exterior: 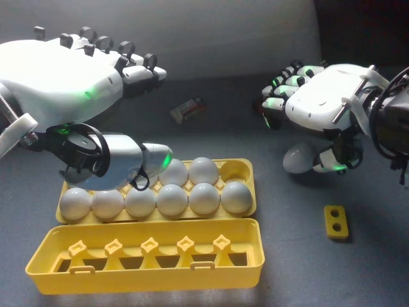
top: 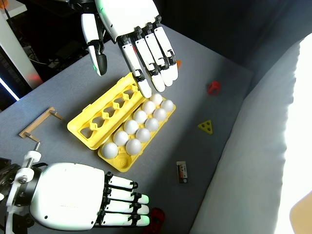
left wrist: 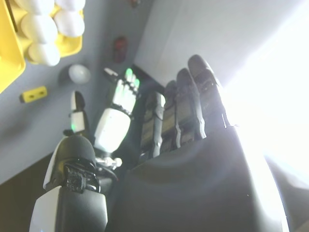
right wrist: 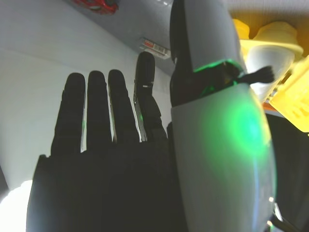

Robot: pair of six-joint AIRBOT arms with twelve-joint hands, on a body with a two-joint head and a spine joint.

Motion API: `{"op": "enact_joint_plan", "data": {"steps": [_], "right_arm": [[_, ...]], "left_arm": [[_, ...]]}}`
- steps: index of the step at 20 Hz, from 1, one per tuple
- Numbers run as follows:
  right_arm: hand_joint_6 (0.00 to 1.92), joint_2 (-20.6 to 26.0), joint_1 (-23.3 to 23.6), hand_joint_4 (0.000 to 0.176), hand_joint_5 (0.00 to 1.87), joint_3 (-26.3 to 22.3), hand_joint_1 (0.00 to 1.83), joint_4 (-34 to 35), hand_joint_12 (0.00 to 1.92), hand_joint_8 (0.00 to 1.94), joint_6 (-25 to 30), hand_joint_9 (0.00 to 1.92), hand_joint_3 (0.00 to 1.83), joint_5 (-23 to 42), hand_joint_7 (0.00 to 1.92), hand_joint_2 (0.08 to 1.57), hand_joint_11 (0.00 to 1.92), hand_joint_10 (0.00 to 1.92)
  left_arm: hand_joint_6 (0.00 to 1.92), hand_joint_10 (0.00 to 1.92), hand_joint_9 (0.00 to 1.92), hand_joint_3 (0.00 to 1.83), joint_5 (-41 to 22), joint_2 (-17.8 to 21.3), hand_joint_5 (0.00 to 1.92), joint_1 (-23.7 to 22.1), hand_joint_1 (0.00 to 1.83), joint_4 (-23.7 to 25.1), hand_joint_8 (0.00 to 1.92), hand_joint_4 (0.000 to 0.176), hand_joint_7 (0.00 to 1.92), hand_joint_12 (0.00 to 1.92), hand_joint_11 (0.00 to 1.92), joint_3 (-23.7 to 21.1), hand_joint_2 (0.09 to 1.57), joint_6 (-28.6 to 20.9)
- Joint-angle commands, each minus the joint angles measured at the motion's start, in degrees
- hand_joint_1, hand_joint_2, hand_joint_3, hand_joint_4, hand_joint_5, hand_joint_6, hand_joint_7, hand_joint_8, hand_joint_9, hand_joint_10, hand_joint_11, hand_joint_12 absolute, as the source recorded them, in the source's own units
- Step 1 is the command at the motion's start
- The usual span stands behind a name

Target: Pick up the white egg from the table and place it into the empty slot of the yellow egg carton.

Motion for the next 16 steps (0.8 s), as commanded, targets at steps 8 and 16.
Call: {"op": "enact_joint_plan", "data": {"steps": [8,16], "right_arm": [[1.1,-1.03,-0.41,0.012,0.1,0.88,1.22,-0.57,0.0,0.0,-1.73,0.05,0.01,2.61,0.05,0.98,0.0,0.02],[1.06,-2.21,-0.98,0.01,0.1,1.35,1.22,0.11,0.0,0.0,-2.61,0.05,0.01,3.04,0.05,0.98,0.0,0.02]], "left_arm": [[0.0,0.0,0.11,0.0,-0.24,0.17,0.11,-1.17,0.11,3.32,0.0,0.041,0.09,0.57,0.0,-0.14,1.29,0.09],[0.0,0.0,0.12,0.0,-0.21,0.17,0.11,-1.67,0.13,3.32,0.0,0.041,0.1,0.58,0.0,-0.24,1.29,0.8]]}}
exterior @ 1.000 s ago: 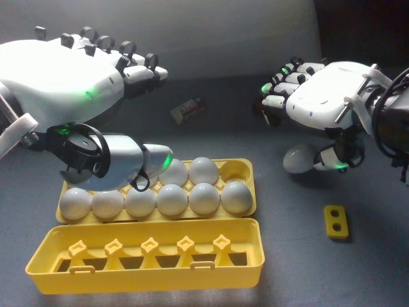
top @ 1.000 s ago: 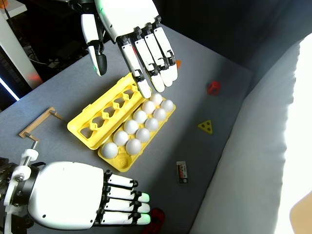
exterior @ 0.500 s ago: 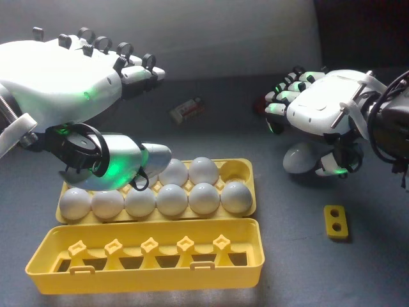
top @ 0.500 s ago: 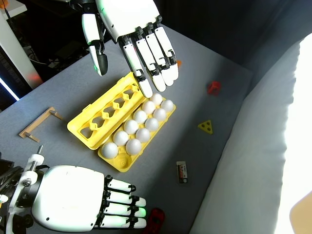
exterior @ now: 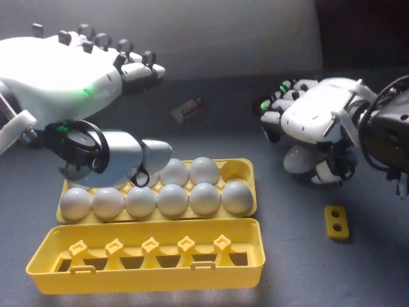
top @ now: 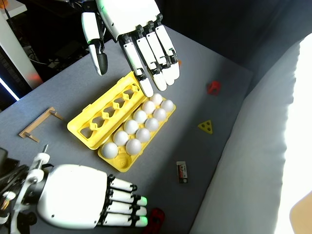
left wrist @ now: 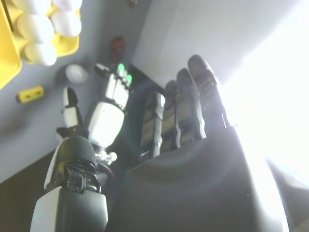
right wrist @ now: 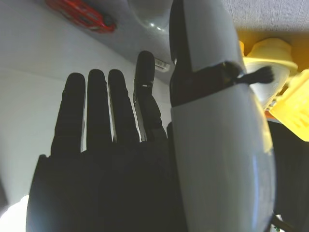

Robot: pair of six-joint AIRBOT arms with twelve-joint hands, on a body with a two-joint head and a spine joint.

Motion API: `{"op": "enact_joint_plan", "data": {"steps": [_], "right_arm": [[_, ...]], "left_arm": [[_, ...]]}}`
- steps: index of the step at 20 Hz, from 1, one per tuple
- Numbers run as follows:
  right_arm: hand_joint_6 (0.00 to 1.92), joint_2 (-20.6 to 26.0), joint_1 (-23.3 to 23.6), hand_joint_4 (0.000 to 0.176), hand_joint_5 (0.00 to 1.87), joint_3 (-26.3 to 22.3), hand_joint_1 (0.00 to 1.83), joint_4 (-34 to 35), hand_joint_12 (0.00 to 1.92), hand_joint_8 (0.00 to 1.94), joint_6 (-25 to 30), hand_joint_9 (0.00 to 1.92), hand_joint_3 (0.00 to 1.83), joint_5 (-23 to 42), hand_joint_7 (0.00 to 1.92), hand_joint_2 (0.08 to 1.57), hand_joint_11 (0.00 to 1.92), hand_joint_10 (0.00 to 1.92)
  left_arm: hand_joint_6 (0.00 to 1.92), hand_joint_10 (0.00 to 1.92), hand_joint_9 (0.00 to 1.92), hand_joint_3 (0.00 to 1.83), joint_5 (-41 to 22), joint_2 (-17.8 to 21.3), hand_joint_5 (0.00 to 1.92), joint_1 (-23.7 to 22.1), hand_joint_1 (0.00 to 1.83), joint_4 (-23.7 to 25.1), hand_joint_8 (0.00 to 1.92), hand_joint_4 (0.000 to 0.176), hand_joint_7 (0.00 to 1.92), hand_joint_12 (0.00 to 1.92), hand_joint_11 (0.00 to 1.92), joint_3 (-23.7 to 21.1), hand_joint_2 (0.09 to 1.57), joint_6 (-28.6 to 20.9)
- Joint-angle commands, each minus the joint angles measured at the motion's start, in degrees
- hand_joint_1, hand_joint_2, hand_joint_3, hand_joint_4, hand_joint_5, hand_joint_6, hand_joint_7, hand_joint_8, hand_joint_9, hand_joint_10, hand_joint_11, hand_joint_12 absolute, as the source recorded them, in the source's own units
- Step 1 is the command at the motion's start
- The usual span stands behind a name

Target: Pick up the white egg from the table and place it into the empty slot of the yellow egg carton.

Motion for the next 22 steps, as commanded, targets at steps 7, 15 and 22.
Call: {"op": "enact_joint_plan", "data": {"steps": [7,15,22], "right_arm": [[1.0,-1.55,0.15,0.007,0.11,2.23,1.23,-2.35,0.0,0.0,-0.31,0.05,0.01,2.34,0.05,0.98,0.0,0.01],[0.98,-2.77,-0.24,0.003,0.11,3.49,1.22,-2.35,0.0,0.0,-0.43,0.05,0.01,2.12,0.05,0.98,0.0,0.01],[0.98,-2.98,-0.5,0.0,0.12,3.55,1.22,-2.31,0.0,0.0,-0.45,0.04,0.01,2.35,0.05,0.98,0.0,0.01]], "left_arm": [[0.0,0.0,0.12,0.0,-0.49,0.15,0.11,-0.91,0.13,3.71,0.0,0.041,0.1,0.58,0.0,-0.13,1.29,0.3],[0.0,0.0,0.12,0.0,-0.38,0.15,0.12,-0.89,0.13,3.71,0.0,0.041,0.11,0.6,0.0,-0.25,1.29,0.55],[0.0,0.0,0.12,0.0,-0.31,0.14,0.12,-0.83,0.13,3.71,0.0,0.04,0.11,0.62,0.0,-0.29,1.29,0.55]]}}
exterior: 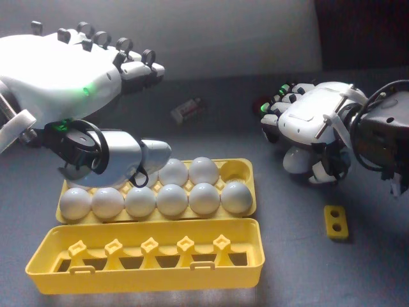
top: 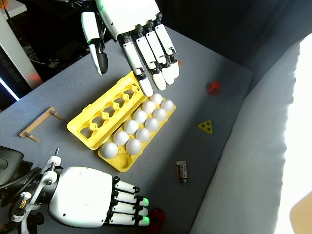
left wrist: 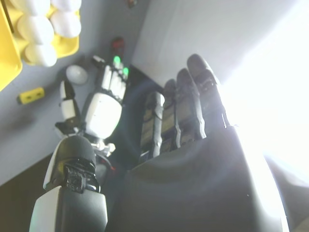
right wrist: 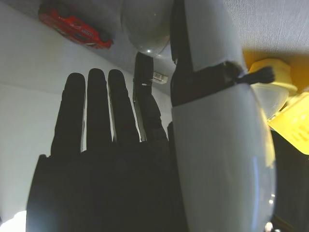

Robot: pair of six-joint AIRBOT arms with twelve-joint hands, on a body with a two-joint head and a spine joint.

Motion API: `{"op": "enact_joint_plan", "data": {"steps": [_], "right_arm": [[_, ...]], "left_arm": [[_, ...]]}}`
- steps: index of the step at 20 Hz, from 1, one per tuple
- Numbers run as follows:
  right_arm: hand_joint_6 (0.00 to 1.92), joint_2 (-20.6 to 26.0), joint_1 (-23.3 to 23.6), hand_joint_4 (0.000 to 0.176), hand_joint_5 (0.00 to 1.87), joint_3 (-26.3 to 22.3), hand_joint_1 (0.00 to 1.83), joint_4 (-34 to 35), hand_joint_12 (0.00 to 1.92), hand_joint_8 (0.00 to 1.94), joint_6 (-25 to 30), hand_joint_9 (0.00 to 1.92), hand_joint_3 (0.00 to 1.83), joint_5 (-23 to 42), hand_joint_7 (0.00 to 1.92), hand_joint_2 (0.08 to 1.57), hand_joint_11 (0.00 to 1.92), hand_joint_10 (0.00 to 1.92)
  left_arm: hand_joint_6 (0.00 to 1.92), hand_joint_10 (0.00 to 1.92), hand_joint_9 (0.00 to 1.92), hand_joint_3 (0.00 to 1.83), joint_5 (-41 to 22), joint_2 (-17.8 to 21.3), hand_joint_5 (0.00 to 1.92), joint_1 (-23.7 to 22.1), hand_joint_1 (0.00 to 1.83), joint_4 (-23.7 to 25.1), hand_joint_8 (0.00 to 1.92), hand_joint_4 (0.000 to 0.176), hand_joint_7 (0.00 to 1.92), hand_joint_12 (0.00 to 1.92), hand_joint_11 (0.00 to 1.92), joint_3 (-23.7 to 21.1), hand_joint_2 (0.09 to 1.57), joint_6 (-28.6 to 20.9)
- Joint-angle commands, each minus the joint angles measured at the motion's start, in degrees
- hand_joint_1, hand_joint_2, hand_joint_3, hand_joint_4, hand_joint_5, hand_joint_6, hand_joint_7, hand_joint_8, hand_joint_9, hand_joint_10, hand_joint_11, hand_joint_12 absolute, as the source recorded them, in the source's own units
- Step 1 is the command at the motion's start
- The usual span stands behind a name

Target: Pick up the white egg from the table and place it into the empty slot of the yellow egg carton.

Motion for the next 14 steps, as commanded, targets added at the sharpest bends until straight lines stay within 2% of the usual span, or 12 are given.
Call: {"op": "enact_joint_plan", "data": {"steps": [1,10,11,14], "right_arm": [[0.98,-0.2,0.42,0.0,0.12,0.1,1.22,-1.97,0.0,0.0,-0.22,0.04,0.01,1.94,0.05,0.98,0.0,0.01],[0.99,-0.63,0.09,0.0,0.14,0.48,1.23,-0.89,0.0,0.01,-0.23,0.05,0.01,2.27,0.08,0.98,0.0,0.01],[1.06,-0.65,0.09,0.0,0.14,0.49,1.22,-0.83,0.0,0.01,-0.23,0.05,0.01,2.28,0.09,0.98,0.0,0.01],[1.1,-0.74,0.02,0.0,0.18,0.56,1.22,-0.79,0.0,0.01,-0.24,0.06,0.01,2.48,0.11,0.98,0.0,0.02]], "left_arm": [[0.0,0.0,0.12,0.0,-0.46,0.14,0.12,-0.69,0.13,3.6,0.0,0.04,0.11,0.62,0.0,-0.18,1.29,0.2],[0.0,0.0,0.12,0.0,-0.35,0.16,0.13,-0.6,0.12,3.6,0.0,0.04,0.11,0.61,0.0,-0.22,1.29,0.21],[0.0,0.0,0.12,0.0,-0.35,0.15,0.13,-0.61,0.13,3.57,0.0,0.04,0.11,0.61,0.0,-0.25,1.29,0.2],[0.0,0.0,0.12,0.0,-0.35,0.15,0.13,-0.57,0.13,3.51,0.0,0.041,0.11,0.61,0.0,-0.32,1.29,0.2]]}}
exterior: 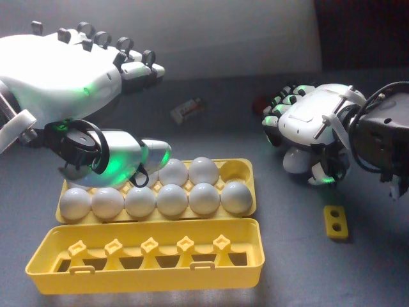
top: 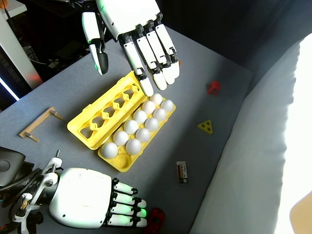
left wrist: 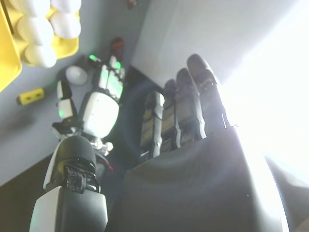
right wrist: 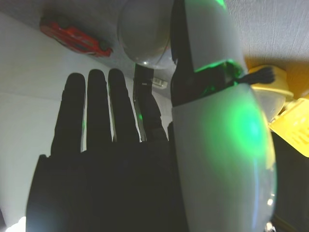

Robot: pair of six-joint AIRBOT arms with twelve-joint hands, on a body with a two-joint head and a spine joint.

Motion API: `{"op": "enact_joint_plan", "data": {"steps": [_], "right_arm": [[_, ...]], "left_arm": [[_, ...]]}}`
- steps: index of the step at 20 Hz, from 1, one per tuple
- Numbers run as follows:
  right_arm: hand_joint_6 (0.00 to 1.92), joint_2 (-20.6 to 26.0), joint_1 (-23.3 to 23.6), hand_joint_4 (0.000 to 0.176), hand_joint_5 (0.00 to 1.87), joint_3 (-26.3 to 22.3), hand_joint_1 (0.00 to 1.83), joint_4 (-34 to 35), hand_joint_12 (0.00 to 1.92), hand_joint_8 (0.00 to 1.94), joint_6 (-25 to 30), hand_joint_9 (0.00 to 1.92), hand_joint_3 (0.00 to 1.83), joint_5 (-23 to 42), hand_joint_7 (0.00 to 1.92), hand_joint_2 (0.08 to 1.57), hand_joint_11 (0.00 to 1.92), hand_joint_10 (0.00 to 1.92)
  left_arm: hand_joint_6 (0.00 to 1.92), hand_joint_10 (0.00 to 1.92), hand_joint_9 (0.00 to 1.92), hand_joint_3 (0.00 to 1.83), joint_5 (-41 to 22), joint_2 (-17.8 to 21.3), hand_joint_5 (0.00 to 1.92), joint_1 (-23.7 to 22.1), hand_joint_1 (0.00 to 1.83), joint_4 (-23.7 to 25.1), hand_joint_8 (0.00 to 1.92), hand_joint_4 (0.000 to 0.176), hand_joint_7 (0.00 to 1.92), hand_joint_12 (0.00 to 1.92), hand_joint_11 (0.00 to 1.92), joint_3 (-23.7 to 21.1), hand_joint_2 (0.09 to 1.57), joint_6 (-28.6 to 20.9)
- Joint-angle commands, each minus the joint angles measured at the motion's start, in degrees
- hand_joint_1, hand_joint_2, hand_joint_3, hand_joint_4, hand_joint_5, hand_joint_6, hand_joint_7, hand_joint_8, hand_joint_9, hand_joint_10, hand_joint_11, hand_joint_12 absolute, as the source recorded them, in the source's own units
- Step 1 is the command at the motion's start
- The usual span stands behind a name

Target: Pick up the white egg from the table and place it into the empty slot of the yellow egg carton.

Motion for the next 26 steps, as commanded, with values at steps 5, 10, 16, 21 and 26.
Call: {"op": "enact_joint_plan", "data": {"steps": [5,10,16,21,26], "right_arm": [[1.19,-0.32,0.16,0.0,0.34,0.36,1.17,-1.64,0.01,0.03,-0.24,0.09,0.02,1.67,0.19,1.01,0.01,0.03],[1.15,-0.44,0.08,0.0,0.9,0.58,1.12,-0.93,0.31,0.06,-0.24,0.17,0.0,1.82,0.45,1.16,0.0,0.06],[1.17,-0.71,0.11,0.0,0.88,1.18,1.12,-0.92,0.32,0.05,-0.25,0.18,0.0,1.68,0.47,1.16,0.0,0.07],[1.18,-0.4,0.94,0.0,0.87,1.17,1.12,0.25,0.37,0.04,-0.24,0.18,0.0,0.43,0.48,1.17,0.0,0.08],[1.18,0.74,3.02,0.0,0.87,1.15,1.12,3.31,0.37,0.03,-0.23,0.18,0.0,-2.1,0.46,1.17,0.0,0.08]], "left_arm": [[0.0,0.0,0.12,0.0,-0.2,0.16,0.13,-0.4,0.13,2.99,0.0,0.042,0.11,0.6,0.0,-0.36,1.29,0.2],[0.0,0.0,0.12,0.0,-0.01,0.17,0.13,-0.35,0.14,2.93,0.0,0.042,0.11,0.59,0.0,-0.39,1.29,0.27],[0.0,0.0,0.12,0.0,-0.03,0.16,0.12,-0.32,0.14,2.94,0.0,0.042,0.1,0.59,0.0,-0.65,1.29,0.37],[0.0,0.0,0.12,0.0,0.59,0.18,0.13,-0.22,0.14,2.75,0.0,0.042,0.11,0.59,0.0,-0.61,1.29,0.4],[0.0,0.0,0.12,0.0,0.5,0.17,0.13,-0.28,0.14,2.76,0.0,0.043,0.11,0.59,0.0,-0.64,1.29,0.54]]}}
